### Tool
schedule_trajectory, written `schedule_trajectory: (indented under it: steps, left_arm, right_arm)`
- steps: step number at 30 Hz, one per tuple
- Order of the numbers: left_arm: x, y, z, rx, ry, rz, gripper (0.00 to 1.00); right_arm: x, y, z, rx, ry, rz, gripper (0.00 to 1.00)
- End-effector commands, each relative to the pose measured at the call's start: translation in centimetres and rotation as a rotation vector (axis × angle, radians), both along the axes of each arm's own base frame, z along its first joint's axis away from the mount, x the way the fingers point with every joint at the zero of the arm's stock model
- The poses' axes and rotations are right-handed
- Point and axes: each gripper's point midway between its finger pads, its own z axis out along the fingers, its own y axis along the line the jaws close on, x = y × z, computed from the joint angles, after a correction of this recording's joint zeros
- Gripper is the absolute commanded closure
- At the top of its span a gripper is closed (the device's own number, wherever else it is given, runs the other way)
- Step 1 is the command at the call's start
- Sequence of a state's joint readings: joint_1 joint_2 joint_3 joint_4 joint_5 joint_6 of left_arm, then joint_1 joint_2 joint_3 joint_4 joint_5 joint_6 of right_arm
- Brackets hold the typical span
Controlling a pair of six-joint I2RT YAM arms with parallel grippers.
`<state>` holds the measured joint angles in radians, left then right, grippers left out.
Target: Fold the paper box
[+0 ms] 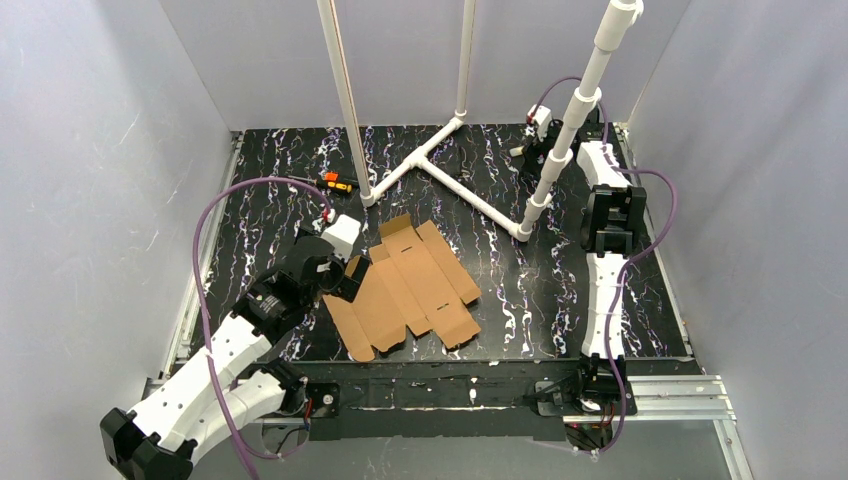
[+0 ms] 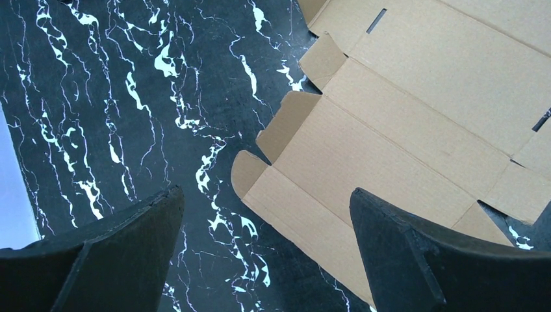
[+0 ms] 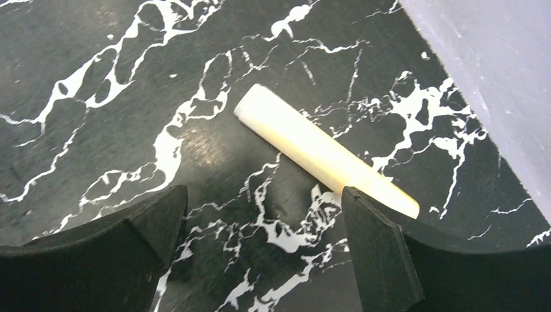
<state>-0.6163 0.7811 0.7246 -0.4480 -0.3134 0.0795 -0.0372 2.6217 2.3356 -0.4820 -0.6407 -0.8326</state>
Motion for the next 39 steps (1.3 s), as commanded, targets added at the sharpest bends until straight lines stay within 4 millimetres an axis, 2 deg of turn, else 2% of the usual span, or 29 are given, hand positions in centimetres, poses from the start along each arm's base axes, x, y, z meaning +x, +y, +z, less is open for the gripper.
schedule_trajectory:
  steps: [1,8,12,16,19,21,26,27,28,34,39]
  left_arm:
    - [0.2,0.3,-0.7,0.018,0.008,0.001,0.02]
    - [0.4,0.4,-1.2,0.03,0.024,0.005,0.02]
    - [0.4,0.4,-1.6,0.04,0.036,0.008,0.02]
    - [0.5,0.5,-1.5,0.038,0.033,0.014,0.02]
    - [0.5,0.4,-1.4,0.031,0.03,0.011,0.02]
    - [0.5,0.4,-1.3,0.029,0.03,0.009,0.02]
    - [0.5,0.3,-1.1,0.019,0.027,0.004,0.02]
    - [0.4,0.3,-1.1,0.017,0.026,0.004,0.02]
    - [0.4,0.3,-1.0,0.015,0.023,0.004,0.02]
    - [0.4,0.4,-0.8,0.012,0.012,0.006,0.02]
    - [0.4,0.4,-0.7,0.009,0.01,0.005,0.02]
  right_arm:
    - [3.3,0.6,2.7,0.071,-0.133,-0.013,0.02]
    - [4.3,1.6,1.5,0.11,-0.143,-0.019,0.02]
    - [3.7,2.0,3.1,0.185,-0.117,0.009,0.03]
    - [4.0,1.4,5.6,0.292,-0.066,-0.091,0.03]
    - [3.8,1.2,6.7,0.348,-0.023,-0.168,0.04]
    - [4.1,0.8,6.9,0.378,0.011,-0.269,0.04]
    - [5.7,-1.7,6.4,0.338,0.012,-0.659,0.07]
    - [6.0,-2.7,6.5,0.329,-0.003,-0.739,0.07]
    - [6.1,-1.4,6.6,0.318,-0.013,-0.766,0.08]
    - [6.3,-0.1,6.9,0.448,0.04,-0.889,0.08]
    - [6.1,1.2,6.9,0.511,0.089,-0.884,0.09]
